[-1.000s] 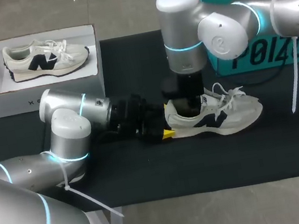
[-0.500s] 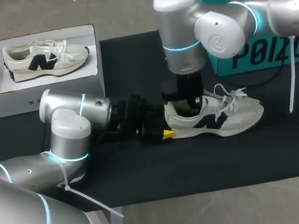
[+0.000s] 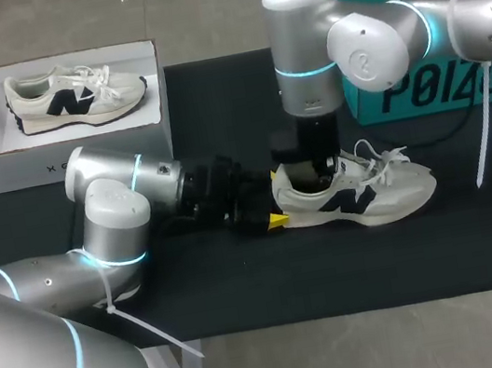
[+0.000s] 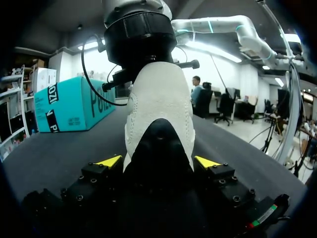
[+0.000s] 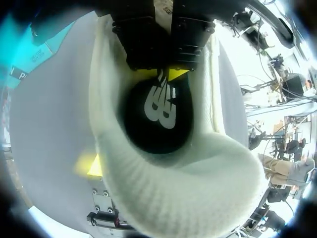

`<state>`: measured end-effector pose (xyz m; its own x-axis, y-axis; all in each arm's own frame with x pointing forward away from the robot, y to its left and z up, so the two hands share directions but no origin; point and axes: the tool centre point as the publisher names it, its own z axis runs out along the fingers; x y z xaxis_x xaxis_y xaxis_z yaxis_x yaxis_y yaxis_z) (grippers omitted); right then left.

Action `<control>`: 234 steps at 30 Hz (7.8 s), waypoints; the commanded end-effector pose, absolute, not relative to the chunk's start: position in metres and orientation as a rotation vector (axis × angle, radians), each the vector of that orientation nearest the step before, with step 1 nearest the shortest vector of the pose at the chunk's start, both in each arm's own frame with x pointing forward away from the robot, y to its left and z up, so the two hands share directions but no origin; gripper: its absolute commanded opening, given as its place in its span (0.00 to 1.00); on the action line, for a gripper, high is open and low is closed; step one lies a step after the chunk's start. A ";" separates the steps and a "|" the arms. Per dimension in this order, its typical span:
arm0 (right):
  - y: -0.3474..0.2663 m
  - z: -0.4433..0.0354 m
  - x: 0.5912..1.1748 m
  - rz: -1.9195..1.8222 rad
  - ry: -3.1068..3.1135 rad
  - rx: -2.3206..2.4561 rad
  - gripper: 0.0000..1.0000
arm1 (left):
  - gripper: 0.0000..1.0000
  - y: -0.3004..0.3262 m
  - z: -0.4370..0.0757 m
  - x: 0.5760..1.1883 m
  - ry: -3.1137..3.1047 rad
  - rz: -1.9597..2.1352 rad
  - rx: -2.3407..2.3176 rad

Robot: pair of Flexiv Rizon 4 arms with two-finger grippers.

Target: Take the shoe out of the shoebox, open the shoe tongue, remove and reinsert the insole, then place the shoe into the shoebox

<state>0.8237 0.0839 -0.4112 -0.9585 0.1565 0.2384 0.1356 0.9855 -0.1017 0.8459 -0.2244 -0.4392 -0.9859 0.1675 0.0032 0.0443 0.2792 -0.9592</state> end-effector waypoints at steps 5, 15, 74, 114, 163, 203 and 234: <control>0.080 -0.395 0.815 0.118 -2.888 -0.208 0.00 | 0.00 -0.225 -0.444 0.850 -2.430 1.815 -0.198; 0.077 -0.381 0.816 0.093 -2.905 -0.219 0.00 | 0.00 -0.225 -0.444 0.850 -2.430 1.815 -0.198; 0.121 -0.332 0.871 -0.272 -3.120 -0.367 0.00 | 0.00 -0.225 -0.444 0.850 -2.430 1.815 -0.198; 0.103 -0.318 0.896 -0.337 -2.945 -0.329 0.73 | 0.00 -0.225 -0.444 0.850 -2.430 1.815 -0.198; 0.114 -0.330 0.875 -0.528 -2.875 -0.312 0.00 | 0.00 -0.225 -0.444 0.850 -2.430 1.815 -0.198; 0.191 -0.288 0.899 -0.805 -2.900 -0.176 0.00 | 0.00 -0.225 -0.444 0.850 -2.430 1.815 -0.198; 0.190 -0.114 0.901 -0.936 -3.162 -0.234 0.00 | 0.00 -0.225 -0.444 0.850 -2.430 1.815 -0.198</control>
